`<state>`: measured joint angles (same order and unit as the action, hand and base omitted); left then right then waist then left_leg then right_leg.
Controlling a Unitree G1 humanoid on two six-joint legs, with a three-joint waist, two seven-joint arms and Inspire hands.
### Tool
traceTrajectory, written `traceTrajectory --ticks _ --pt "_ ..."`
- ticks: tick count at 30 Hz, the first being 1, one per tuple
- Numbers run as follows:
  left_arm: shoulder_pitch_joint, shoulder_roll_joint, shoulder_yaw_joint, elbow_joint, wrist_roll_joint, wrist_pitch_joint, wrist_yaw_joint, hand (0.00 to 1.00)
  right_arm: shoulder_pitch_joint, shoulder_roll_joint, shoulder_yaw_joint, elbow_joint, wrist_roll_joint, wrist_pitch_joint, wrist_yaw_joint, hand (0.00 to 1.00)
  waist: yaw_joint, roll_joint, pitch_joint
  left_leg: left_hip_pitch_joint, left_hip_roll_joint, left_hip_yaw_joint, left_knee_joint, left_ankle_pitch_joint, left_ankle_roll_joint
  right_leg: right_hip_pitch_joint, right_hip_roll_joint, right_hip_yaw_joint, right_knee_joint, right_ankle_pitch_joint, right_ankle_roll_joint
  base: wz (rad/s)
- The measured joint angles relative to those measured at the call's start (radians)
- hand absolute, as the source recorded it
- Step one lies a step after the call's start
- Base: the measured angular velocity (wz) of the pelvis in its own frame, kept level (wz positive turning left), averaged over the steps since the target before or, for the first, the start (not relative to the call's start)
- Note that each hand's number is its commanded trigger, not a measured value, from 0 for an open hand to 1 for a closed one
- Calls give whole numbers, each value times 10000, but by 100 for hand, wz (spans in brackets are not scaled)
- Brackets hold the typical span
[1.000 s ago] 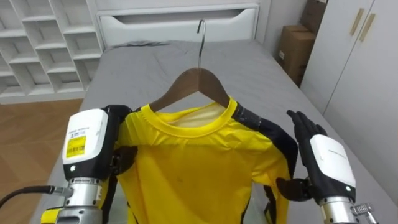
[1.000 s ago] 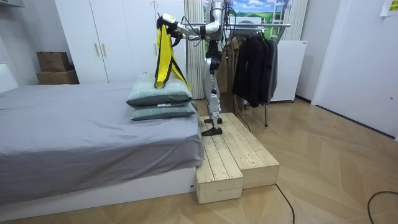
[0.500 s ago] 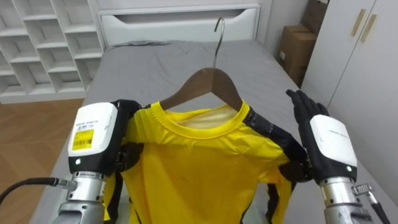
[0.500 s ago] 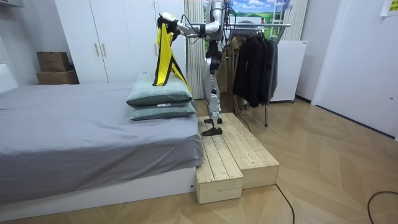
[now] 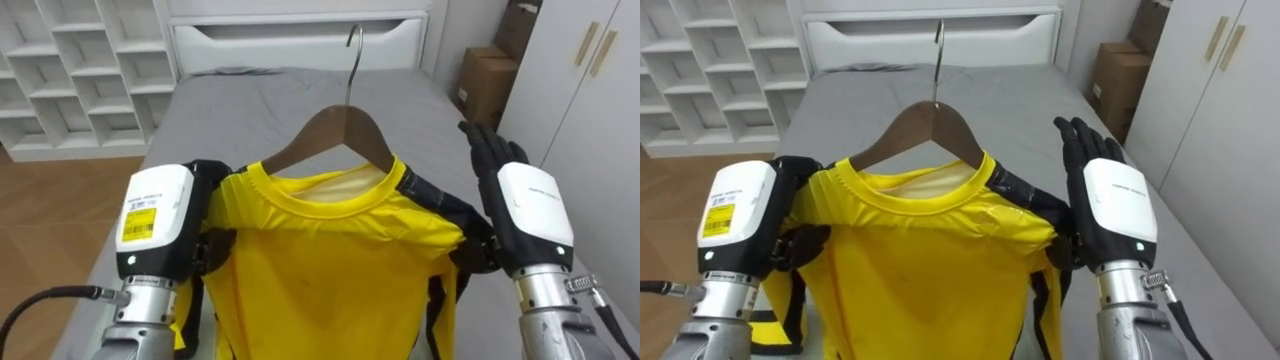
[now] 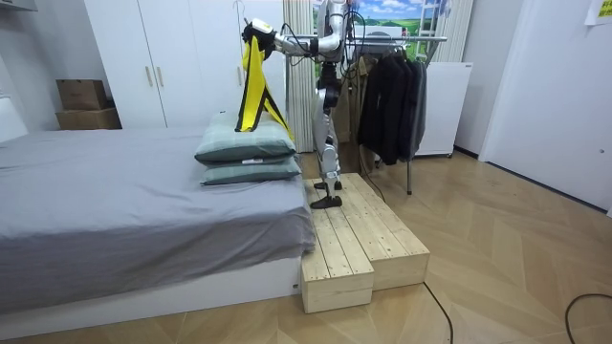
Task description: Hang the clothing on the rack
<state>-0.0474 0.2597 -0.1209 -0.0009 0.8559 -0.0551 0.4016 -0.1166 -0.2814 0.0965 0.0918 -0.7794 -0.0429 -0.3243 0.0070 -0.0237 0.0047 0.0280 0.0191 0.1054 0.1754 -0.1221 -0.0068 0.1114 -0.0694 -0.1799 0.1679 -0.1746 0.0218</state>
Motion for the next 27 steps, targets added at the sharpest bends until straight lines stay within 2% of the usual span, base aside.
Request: traceTrajectory --ticks 12,18,21,27 --pt "-2 -158 -28 0 5 70 -5 100 -102 24 40 6 -18 12 108 0 202 -101 42 -66 -3 -19 -2 1 0 -70 -3 1 5 0 0 0" --pt "-17 -162 -207 0 38 207 -9 100 -150 13 781 10 113 184 224 0 274 -150 35 -124 -3 -26 -18 1 -1 -91 -1 -61 4 0 1 2" --pt "-20 -183 -370 1 39 405 -17 100 -154 52 1330 10 48 288 399 0 302 -164 35 -179 -4 -107 -11 0 -1 -95 0 -151 4 1 1 9" --pt "-17 -174 -418 1 92 616 -189 100 -177 97 1567 10 51 550 565 0 477 -163 35 -212 -4 -135 1 -1 -2 -110 4 -183 5 1 1 1"
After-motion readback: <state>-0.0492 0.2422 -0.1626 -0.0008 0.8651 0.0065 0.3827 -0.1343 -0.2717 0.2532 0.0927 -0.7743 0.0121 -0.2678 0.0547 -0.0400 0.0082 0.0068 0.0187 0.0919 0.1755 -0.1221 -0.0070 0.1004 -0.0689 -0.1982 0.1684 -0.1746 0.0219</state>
